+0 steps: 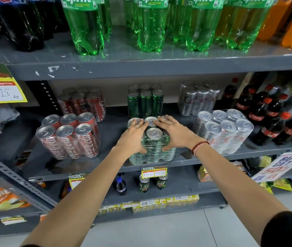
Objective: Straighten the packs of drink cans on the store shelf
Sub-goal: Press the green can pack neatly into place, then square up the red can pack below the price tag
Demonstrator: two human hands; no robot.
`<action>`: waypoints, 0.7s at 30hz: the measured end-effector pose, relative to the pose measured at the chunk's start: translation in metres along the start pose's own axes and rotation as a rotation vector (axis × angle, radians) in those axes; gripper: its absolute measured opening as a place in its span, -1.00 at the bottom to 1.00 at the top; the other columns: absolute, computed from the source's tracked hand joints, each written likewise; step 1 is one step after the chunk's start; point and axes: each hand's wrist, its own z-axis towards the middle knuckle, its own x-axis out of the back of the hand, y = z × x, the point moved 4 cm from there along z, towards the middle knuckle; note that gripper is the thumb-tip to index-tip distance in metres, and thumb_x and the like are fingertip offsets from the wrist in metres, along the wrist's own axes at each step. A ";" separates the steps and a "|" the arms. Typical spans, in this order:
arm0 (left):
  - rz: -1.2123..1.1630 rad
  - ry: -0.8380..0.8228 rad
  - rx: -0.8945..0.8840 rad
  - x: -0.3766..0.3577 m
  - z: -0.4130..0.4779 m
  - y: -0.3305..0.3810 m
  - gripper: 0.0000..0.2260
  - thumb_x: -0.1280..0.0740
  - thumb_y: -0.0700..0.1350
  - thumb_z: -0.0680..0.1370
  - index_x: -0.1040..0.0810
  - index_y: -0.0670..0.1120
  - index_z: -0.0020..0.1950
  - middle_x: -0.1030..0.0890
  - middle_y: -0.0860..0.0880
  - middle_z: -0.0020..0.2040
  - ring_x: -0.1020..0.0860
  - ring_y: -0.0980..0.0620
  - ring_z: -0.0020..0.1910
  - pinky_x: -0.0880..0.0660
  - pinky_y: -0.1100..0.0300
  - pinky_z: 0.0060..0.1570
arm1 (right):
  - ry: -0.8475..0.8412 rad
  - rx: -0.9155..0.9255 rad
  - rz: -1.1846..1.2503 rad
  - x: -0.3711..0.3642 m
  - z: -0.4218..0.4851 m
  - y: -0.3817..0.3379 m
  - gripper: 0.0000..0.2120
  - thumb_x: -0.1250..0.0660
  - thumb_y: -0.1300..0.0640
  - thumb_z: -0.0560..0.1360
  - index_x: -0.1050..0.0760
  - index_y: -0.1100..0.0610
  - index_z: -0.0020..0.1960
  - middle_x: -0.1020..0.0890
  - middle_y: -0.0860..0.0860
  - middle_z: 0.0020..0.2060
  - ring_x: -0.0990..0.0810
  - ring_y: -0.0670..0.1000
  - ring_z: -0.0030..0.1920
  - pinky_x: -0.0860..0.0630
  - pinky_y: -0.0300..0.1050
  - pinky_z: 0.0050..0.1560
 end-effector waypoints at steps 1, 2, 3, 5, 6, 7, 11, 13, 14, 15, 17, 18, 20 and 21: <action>0.000 -0.008 -0.011 0.000 0.000 -0.001 0.02 -0.55 0.00 0.29 0.07 -0.05 0.53 0.01 -0.03 0.56 0.09 -0.03 0.53 -0.25 0.01 0.37 | 0.005 -0.001 -0.016 0.000 -0.001 -0.001 0.09 -0.56 -0.06 0.22 0.05 -0.02 0.53 -0.03 -0.02 0.55 0.11 0.05 0.54 -0.33 0.24 0.35; -0.007 -0.022 -0.027 -0.001 -0.001 -0.003 0.02 -0.54 0.02 0.30 0.08 -0.04 0.53 0.03 -0.03 0.57 0.11 -0.02 0.53 -0.23 0.01 0.39 | 0.009 -0.003 -0.032 -0.001 -0.002 -0.002 0.09 -0.55 -0.06 0.23 0.07 -0.02 0.53 -0.01 -0.03 0.55 0.11 0.05 0.54 -0.36 0.24 0.32; -0.021 -0.037 -0.047 -0.001 -0.002 -0.006 0.01 -0.53 0.04 0.31 0.09 -0.03 0.53 0.06 -0.02 0.57 0.12 -0.01 0.53 -0.20 0.00 0.41 | 0.010 -0.005 -0.043 -0.001 -0.003 -0.003 0.09 -0.54 -0.07 0.23 0.09 -0.02 0.53 0.00 -0.03 0.55 0.12 0.05 0.54 -0.38 0.24 0.30; -0.044 -0.050 -0.093 0.002 -0.006 -0.012 -0.01 -0.50 0.09 0.32 0.08 -0.02 0.53 0.09 -0.02 0.57 0.14 0.01 0.53 -0.16 -0.02 0.45 | 0.001 -0.012 -0.060 0.000 -0.004 -0.006 0.10 -0.53 -0.09 0.23 0.11 -0.01 0.53 0.04 -0.01 0.56 0.13 0.07 0.53 -0.35 0.27 0.32; -0.052 -0.041 -0.112 0.004 -0.010 -0.016 -0.02 -0.49 0.11 0.33 0.08 -0.01 0.53 0.10 -0.03 0.57 0.15 0.02 0.53 -0.13 -0.03 0.46 | -0.010 -0.019 -0.067 0.000 -0.004 -0.007 0.12 -0.53 -0.13 0.22 0.12 -0.01 0.53 0.06 0.00 0.56 0.14 0.07 0.53 -0.26 0.31 0.35; -0.070 -0.021 -0.120 0.007 -0.014 -0.021 -0.03 -0.47 0.13 0.34 0.08 -0.01 0.53 0.11 -0.03 0.57 0.14 0.02 0.53 -0.10 -0.04 0.47 | -0.022 -0.031 -0.064 0.000 -0.004 -0.010 0.15 -0.53 -0.19 0.20 0.13 -0.02 0.53 0.08 0.02 0.56 0.16 0.08 0.53 -0.13 0.35 0.38; -0.132 0.148 -0.072 0.029 -0.041 -0.063 -0.07 -0.41 0.21 0.37 0.07 -0.01 0.53 0.08 -0.06 0.56 0.10 -0.01 0.53 -0.01 -0.01 0.46 | 0.037 -0.057 0.060 0.002 -0.001 -0.042 0.17 -0.42 -0.40 0.17 0.18 -0.08 0.52 0.14 0.06 0.55 0.19 0.13 0.54 0.15 0.32 0.44; -0.119 0.229 -0.022 0.043 -0.057 -0.097 -0.09 -0.40 0.22 0.37 0.05 -0.02 0.53 0.04 -0.08 0.56 0.07 -0.03 0.53 0.01 -0.01 0.48 | 0.111 0.004 0.089 0.004 0.008 -0.076 0.14 -0.37 -0.43 0.20 0.19 -0.06 0.53 0.13 0.08 0.55 0.17 0.12 0.54 0.13 0.28 0.45; -0.104 0.251 0.010 0.049 -0.065 -0.114 -0.08 -0.41 0.21 0.36 0.04 -0.03 0.53 0.03 -0.08 0.56 0.06 -0.04 0.53 0.01 -0.02 0.49 | 0.136 0.043 0.109 0.005 0.015 -0.094 0.13 -0.37 -0.41 0.21 0.18 -0.05 0.53 0.12 0.08 0.55 0.15 0.12 0.54 0.10 0.26 0.46; -0.088 0.259 0.046 0.055 -0.072 -0.133 -0.06 -0.43 0.21 0.35 0.04 -0.04 0.53 0.02 -0.09 0.56 0.06 -0.05 0.53 0.01 -0.03 0.49 | 0.148 0.080 0.137 0.004 0.024 -0.115 0.12 -0.38 -0.39 0.23 0.17 -0.04 0.53 0.11 0.09 0.55 0.14 0.12 0.54 0.07 0.24 0.46; -0.067 0.237 0.104 0.063 -0.083 -0.164 -0.03 -0.46 0.17 0.33 0.04 -0.05 0.53 0.02 -0.11 0.56 0.08 -0.06 0.54 0.02 -0.04 0.49 | 0.139 0.140 0.173 0.003 0.042 -0.150 0.10 -0.41 -0.34 0.25 0.13 0.00 0.53 0.09 0.11 0.55 0.11 0.14 0.54 0.02 0.21 0.49; -0.053 0.225 0.124 0.067 -0.088 -0.179 -0.02 -0.48 0.15 0.32 0.05 -0.06 0.53 0.02 -0.12 0.56 0.08 -0.07 0.54 0.03 -0.02 0.49 | 0.128 0.166 0.171 0.001 0.054 -0.167 0.09 -0.42 -0.31 0.27 0.12 0.03 0.54 0.08 0.12 0.55 0.09 0.15 0.54 -0.01 0.19 0.49; -0.006 0.192 0.161 0.071 -0.096 -0.207 0.00 -0.48 0.18 0.31 0.07 -0.06 0.53 0.04 -0.12 0.56 0.10 -0.08 0.53 0.06 -0.01 0.47 | 0.101 0.194 0.156 -0.004 0.075 -0.195 0.05 -0.45 -0.25 0.30 0.10 0.07 0.54 0.06 0.14 0.55 0.06 0.17 0.53 -0.03 0.17 0.49; 0.026 0.166 0.179 0.072 -0.097 -0.219 0.01 -0.47 0.19 0.31 0.09 -0.05 0.53 0.06 -0.12 0.56 0.11 -0.09 0.53 0.06 -0.03 0.47 | 0.081 0.196 0.151 -0.007 0.086 -0.206 0.04 -0.45 -0.22 0.31 0.10 0.08 0.54 0.06 0.15 0.55 0.06 0.18 0.53 -0.03 0.16 0.48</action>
